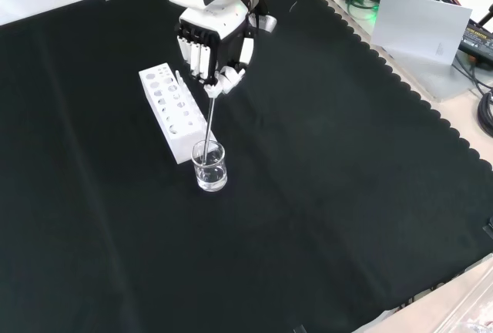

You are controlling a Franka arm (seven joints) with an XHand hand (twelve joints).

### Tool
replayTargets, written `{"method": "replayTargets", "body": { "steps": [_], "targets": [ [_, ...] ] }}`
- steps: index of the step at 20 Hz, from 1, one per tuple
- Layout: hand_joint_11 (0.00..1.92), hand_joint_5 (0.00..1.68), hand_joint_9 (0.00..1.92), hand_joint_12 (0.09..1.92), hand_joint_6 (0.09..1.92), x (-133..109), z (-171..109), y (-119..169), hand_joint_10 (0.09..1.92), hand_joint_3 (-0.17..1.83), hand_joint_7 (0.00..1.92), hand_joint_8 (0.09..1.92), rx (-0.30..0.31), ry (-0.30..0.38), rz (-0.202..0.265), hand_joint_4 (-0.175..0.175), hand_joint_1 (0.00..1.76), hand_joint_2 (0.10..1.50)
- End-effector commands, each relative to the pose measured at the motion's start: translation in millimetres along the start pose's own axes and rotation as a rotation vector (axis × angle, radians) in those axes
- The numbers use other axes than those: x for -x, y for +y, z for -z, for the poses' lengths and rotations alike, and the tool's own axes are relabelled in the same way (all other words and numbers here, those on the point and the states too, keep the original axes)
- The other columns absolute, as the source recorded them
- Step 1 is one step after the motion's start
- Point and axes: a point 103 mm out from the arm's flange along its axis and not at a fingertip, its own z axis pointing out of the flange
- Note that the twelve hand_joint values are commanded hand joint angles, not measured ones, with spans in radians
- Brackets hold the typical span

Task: Stir in the beaker to the left of the white test tube rack with the glass rod.

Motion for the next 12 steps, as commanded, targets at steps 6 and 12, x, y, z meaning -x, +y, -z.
{"method": "replayTargets", "body": {
  "steps": [6,12],
  "targets": [
    [1.59,1.18,1.59,0.79,0.5,17.0,-17.5,-6.9,0.87,0.54,1.16,1.11,-0.034,-0.005,-0.019,-0.175,1.31,0.77],
    [1.59,1.18,1.59,0.79,0.5,-1.2,-21.0,-16.9,0.87,0.54,1.16,1.11,-0.056,-0.01,-0.008,-0.175,1.31,0.78]
  ]
}}
